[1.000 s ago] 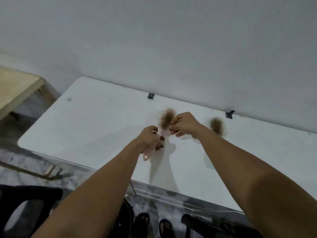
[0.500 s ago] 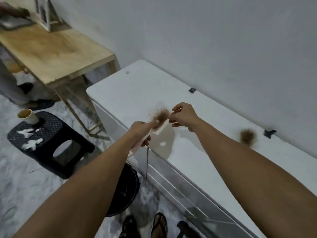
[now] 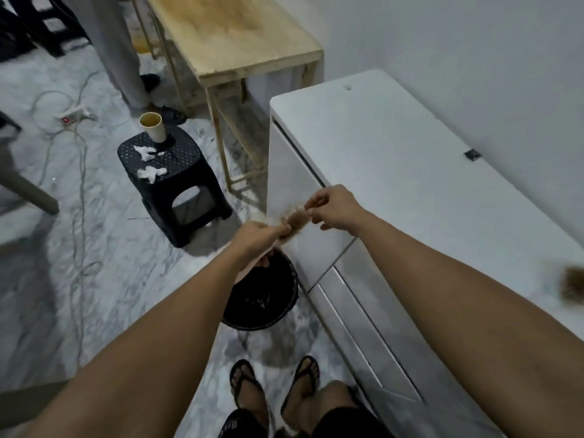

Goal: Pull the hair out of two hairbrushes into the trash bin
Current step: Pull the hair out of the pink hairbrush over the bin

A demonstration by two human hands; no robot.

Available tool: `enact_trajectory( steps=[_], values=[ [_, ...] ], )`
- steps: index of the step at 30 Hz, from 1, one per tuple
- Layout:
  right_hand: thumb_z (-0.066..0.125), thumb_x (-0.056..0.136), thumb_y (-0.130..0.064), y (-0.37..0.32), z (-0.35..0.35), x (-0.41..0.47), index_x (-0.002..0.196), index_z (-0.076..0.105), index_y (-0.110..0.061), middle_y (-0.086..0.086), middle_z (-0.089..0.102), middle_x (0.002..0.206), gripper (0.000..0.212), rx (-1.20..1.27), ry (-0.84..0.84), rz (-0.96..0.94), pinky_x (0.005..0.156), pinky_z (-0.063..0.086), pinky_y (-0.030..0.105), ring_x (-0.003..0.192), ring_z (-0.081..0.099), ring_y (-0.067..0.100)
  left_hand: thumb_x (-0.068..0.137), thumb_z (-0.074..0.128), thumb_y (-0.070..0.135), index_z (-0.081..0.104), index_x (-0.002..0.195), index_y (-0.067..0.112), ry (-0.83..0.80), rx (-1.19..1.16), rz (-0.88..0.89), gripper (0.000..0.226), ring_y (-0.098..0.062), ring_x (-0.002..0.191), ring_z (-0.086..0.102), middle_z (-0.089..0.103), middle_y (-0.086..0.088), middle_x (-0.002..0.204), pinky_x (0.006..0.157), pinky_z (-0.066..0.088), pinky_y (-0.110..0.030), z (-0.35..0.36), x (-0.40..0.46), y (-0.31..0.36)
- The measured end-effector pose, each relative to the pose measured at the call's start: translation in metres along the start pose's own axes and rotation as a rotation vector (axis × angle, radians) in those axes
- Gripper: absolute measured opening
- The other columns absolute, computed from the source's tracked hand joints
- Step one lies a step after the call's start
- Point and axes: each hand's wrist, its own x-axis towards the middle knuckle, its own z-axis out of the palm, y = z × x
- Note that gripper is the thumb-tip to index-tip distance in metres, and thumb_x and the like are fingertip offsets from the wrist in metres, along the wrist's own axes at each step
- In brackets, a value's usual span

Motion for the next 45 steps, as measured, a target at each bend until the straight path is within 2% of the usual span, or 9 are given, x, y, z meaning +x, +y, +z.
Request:
enact_trajectory(
  steps=[9, 16, 23, 29, 32, 35, 39, 42, 45],
  values=[
    [0.035, 0.079, 0.015, 0.050, 0.101, 0.043, 0.106, 0.061, -0.005, 0.015, 0.062, 0.091, 0.043, 0.067, -0.068, 0.057, 0.053, 0.046, 0.033, 0.066, 0.063, 0.028, 0.080, 0.069, 0.047, 0.055, 0.065, 0.013, 0.107, -0.006, -0.068, 0.039, -0.022, 0.043, 0.051, 0.055, -0.006, 0.058, 0.040, 0.038, -0.025, -0.002, 0.045, -0.115],
    [0.049, 0.095, -0.007, 0.152, 0.200, 0.108, 0.099, 0.065, -0.017, 0.007, 0.064, 0.090, 0.019, 0.007, -0.119, 0.011, 0.042, 0.047, 0.019, 0.057, 0.061, 0.013, 0.065, 0.069, 0.070, 0.060, 0.065, 0.011, 0.210, -0.018, -0.184, 0.059, -0.027, 0.046, 0.058, 0.059, -0.005, 0.056, 0.045, 0.042, -0.028, 0.035, 0.110, -0.225],
    [0.057, 0.092, -0.008, 0.244, 0.270, 0.149, 0.099, 0.069, -0.018, -0.006, 0.065, 0.075, 0.017, -0.134, -0.233, -0.074, 0.069, 0.057, 0.035, 0.065, 0.066, 0.015, 0.069, 0.067, 0.067, 0.054, 0.052, 0.014, 0.337, 0.114, -0.223, 0.057, -0.023, 0.054, 0.058, 0.056, -0.004, 0.052, 0.049, 0.038, -0.030, 0.071, 0.163, -0.321],
    [0.065, 0.088, -0.016, 0.280, 0.304, 0.165, 0.108, 0.070, -0.020, -0.003, 0.065, 0.092, 0.021, -0.168, -0.297, -0.158, 0.086, 0.057, 0.043, 0.091, 0.066, 0.020, 0.065, 0.062, 0.071, 0.064, 0.064, 0.015, 0.375, 0.193, -0.264, 0.056, -0.024, 0.057, 0.067, 0.065, -0.004, 0.059, 0.058, 0.057, -0.036, 0.089, 0.192, -0.368],
    [0.065, 0.089, -0.020, 0.294, 0.318, 0.171, 0.115, 0.069, -0.024, 0.003, 0.064, 0.106, 0.027, -0.244, -0.350, -0.238, 0.093, 0.053, 0.037, 0.101, 0.062, 0.020, 0.067, 0.059, 0.070, 0.064, 0.068, 0.017, 0.394, 0.248, -0.257, 0.053, -0.023, 0.059, 0.068, 0.068, -0.004, 0.062, 0.061, 0.059, -0.038, 0.096, 0.205, -0.383],
    [0.067, 0.087, -0.014, 0.304, 0.327, 0.173, 0.106, 0.074, -0.020, 0.003, 0.062, 0.109, 0.021, -0.298, -0.366, -0.284, 0.090, 0.050, 0.026, 0.100, 0.061, 0.017, 0.067, 0.063, 0.067, 0.059, 0.059, 0.016, 0.407, 0.245, -0.228, 0.052, -0.023, 0.053, 0.066, 0.064, -0.005, 0.057, 0.050, 0.053, -0.033, 0.102, 0.215, -0.390],
    [0.070, 0.084, -0.011, 0.316, 0.331, 0.181, 0.089, 0.077, -0.020, -0.007, 0.070, 0.087, 0.013, -0.174, -0.242, -0.247, 0.083, 0.053, 0.022, 0.090, 0.067, 0.011, 0.064, 0.061, 0.066, 0.059, 0.061, 0.015, 0.416, 0.195, -0.208, 0.051, -0.026, 0.060, 0.066, 0.065, -0.007, 0.063, 0.055, 0.056, -0.039, 0.112, 0.227, -0.404],
    [0.071, 0.083, -0.012, 0.327, 0.331, 0.186, 0.081, 0.075, -0.027, -0.005, 0.073, 0.083, 0.016, -0.076, -0.221, -0.193, 0.084, 0.058, 0.031, 0.084, 0.069, 0.013, 0.066, 0.063, 0.073, 0.052, 0.061, 0.017, 0.358, 0.161, -0.214, 0.057, -0.024, 0.062, 0.063, 0.060, -0.004, 0.063, 0.050, 0.039, -0.030, 0.110, 0.230, -0.409],
    [0.072, 0.083, -0.013, 0.329, 0.329, 0.197, 0.076, 0.072, -0.033, -0.007, 0.072, 0.078, 0.022, -0.091, -0.304, -0.189, 0.083, 0.059, 0.042, 0.080, 0.070, 0.015, 0.059, 0.064, 0.080, 0.055, 0.058, 0.013, 0.331, 0.142, -0.231, 0.068, -0.023, 0.053, 0.065, 0.061, -0.004, 0.056, 0.047, 0.040, -0.027, 0.100, 0.233, -0.406]
  ],
)
